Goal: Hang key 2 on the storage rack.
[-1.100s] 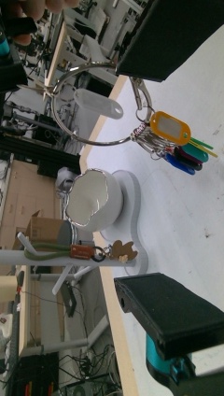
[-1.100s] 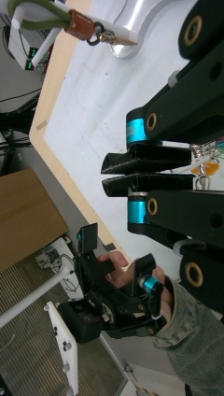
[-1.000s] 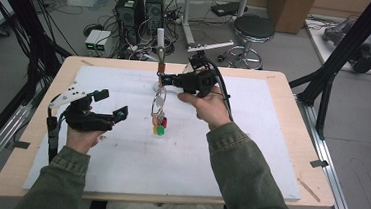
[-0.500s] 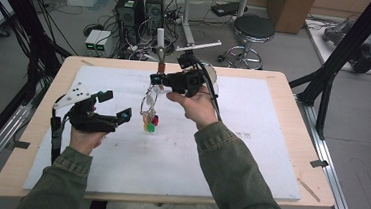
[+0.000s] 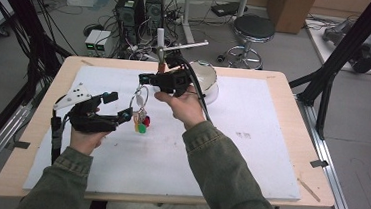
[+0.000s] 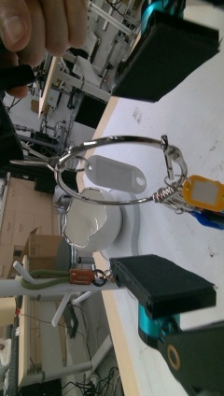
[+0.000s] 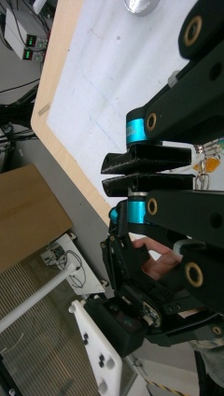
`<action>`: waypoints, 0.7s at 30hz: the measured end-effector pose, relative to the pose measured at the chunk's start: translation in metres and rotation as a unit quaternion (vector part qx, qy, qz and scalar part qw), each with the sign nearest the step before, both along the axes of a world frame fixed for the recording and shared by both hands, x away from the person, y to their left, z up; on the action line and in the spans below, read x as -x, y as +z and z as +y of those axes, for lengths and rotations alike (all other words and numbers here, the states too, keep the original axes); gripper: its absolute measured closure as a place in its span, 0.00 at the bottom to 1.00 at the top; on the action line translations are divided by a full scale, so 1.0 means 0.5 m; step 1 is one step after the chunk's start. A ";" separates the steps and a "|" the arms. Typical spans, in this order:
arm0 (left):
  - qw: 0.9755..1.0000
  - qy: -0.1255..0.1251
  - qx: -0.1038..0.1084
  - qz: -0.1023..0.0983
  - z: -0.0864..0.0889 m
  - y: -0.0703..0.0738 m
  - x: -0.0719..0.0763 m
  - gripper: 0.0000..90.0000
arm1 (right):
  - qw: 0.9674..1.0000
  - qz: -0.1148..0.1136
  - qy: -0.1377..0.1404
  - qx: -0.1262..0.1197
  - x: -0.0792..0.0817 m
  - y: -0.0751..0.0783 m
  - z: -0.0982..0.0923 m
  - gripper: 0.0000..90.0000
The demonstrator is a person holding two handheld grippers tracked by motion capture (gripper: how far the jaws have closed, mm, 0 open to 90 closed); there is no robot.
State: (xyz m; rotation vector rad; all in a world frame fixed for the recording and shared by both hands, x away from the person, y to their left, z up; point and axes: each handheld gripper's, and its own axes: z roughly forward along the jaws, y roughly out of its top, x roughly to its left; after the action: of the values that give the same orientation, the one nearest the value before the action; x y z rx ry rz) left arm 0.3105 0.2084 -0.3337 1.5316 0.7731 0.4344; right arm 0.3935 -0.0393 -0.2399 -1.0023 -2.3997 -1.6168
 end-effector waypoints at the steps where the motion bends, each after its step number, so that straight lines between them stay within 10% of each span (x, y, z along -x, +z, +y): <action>1: 1.000 0.002 0.001 -0.001 0.000 0.000 0.001 0.23 | 1.000 -0.001 0.000 0.000 0.000 -0.001 0.003 0.98; 21: 1.000 0.005 -0.007 0.008 -0.005 -0.008 0.000 0.81 | 0.999 0.011 -0.020 -0.023 0.005 -0.007 0.023 0.98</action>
State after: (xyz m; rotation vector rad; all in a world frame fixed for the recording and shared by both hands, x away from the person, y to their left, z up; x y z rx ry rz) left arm 0.3106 0.2059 -0.3378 1.5463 0.7927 0.4370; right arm 0.3912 -0.0279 -0.2433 -1.0607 -2.3326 -1.6566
